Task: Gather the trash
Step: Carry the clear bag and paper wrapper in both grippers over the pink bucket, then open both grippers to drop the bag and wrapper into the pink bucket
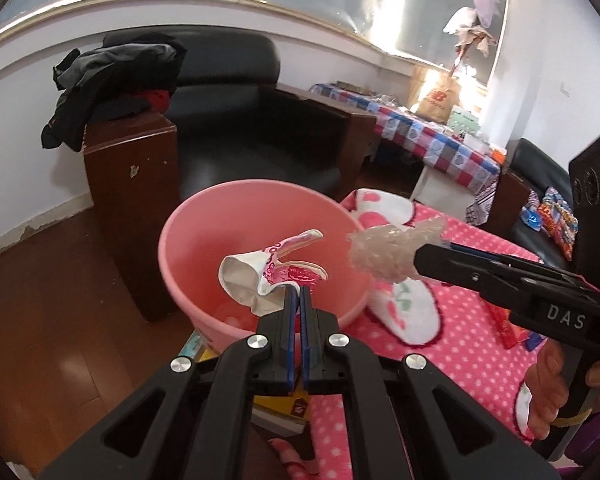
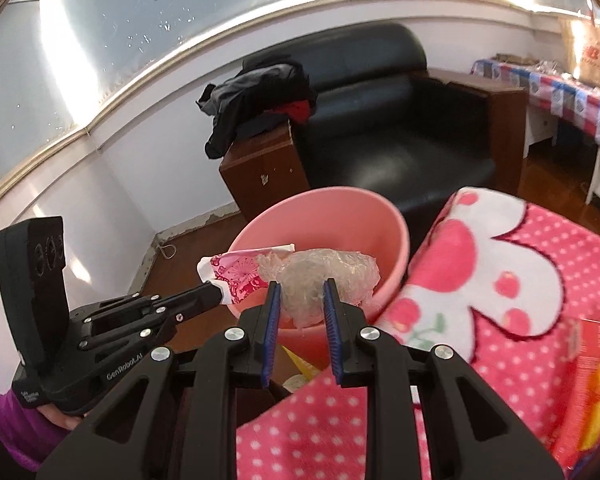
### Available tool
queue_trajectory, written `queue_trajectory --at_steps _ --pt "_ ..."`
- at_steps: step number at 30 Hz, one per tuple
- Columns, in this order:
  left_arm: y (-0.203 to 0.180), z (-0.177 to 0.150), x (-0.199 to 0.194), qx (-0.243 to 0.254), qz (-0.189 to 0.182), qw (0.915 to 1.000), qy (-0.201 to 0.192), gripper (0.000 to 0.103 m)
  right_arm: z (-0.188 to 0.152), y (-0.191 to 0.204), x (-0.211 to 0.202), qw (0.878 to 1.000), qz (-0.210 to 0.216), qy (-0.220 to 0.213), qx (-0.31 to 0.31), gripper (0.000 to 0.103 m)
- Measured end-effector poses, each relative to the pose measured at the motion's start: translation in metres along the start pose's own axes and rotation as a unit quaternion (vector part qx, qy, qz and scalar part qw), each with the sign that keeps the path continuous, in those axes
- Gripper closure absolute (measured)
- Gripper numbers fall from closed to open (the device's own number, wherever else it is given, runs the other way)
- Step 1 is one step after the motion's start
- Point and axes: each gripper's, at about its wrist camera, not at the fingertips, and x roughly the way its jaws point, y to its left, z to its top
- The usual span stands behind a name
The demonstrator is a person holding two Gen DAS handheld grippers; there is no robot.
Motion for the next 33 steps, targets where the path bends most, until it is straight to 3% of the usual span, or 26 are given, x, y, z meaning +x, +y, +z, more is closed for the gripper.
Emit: queue_trajectory --at_steps 10,21,33 --pt "0.012 -0.006 0.028 -0.001 0.030 0.9989 0.035 0.102 -0.003 -0.007 0.047 0.998 -0.001 0.057 0.019 0.081" --pt "0.014 -0.008 0.039 -0.004 0.034 0.9983 0.047 0.100 -0.009 -0.003 0.057 0.997 -0.020 0.074 0.003 0.081" --pt "0.017 -0.007 0.021 -0.025 0.042 0.9984 0.029 0.079 -0.011 -0.003 0.053 0.997 -0.019 0.080 0.005 0.073"
